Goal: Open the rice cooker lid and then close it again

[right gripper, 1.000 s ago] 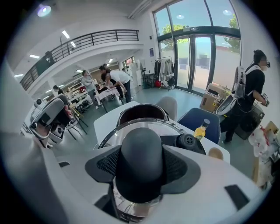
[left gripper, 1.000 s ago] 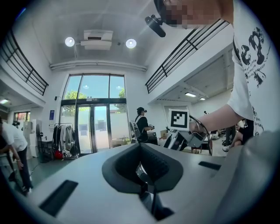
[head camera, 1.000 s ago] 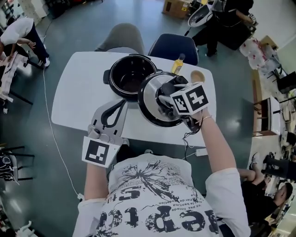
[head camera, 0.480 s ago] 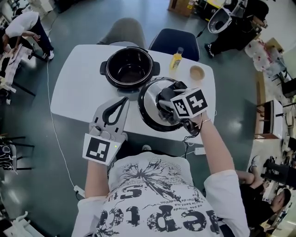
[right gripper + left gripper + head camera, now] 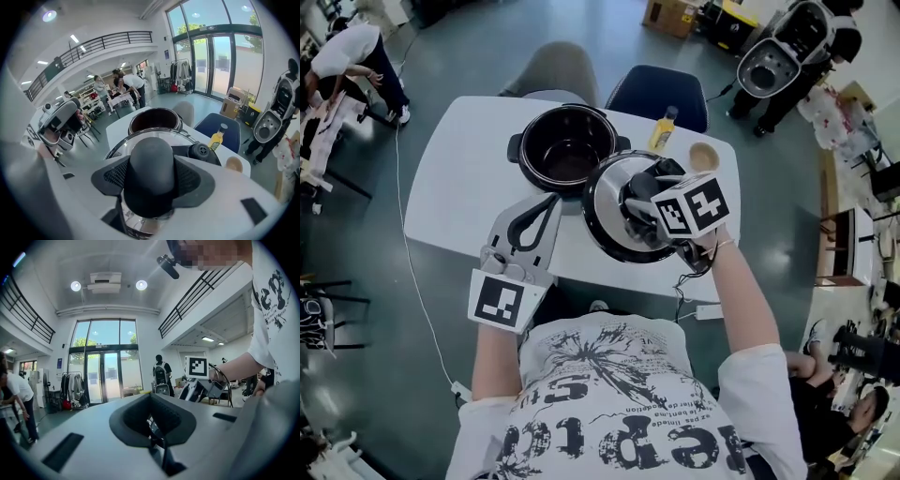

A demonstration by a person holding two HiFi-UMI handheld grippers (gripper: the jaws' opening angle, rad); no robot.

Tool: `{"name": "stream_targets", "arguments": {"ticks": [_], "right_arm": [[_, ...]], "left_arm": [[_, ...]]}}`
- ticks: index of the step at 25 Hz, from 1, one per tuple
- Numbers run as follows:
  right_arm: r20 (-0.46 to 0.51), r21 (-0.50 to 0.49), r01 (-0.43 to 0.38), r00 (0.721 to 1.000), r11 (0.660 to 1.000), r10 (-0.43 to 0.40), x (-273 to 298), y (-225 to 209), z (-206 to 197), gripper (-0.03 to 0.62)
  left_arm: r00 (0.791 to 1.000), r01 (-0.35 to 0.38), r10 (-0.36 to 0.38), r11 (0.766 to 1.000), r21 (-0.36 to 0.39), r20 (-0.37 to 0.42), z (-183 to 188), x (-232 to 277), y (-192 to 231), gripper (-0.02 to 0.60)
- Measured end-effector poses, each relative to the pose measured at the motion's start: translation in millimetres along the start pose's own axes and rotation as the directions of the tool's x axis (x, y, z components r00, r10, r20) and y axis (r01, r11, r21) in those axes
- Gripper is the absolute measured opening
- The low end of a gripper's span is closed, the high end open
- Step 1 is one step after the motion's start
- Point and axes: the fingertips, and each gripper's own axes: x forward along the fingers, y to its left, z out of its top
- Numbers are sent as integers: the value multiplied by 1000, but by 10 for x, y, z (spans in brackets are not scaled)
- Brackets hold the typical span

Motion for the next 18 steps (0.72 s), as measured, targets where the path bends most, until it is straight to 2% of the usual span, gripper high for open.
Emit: {"name": "stream_targets", "arguments": {"ticks": [6,18], "right_arm": [[16,-6,-4,1000,1000,4,277,116,536,295],[-3,31,55,998,998,-55,1128,265,1597,295]], "left_arm": [[1000,25,-25,1000,-7,15,-46,97,563,12],[995,98,-98,995,-8,25,-174,222,1862,14]]}}
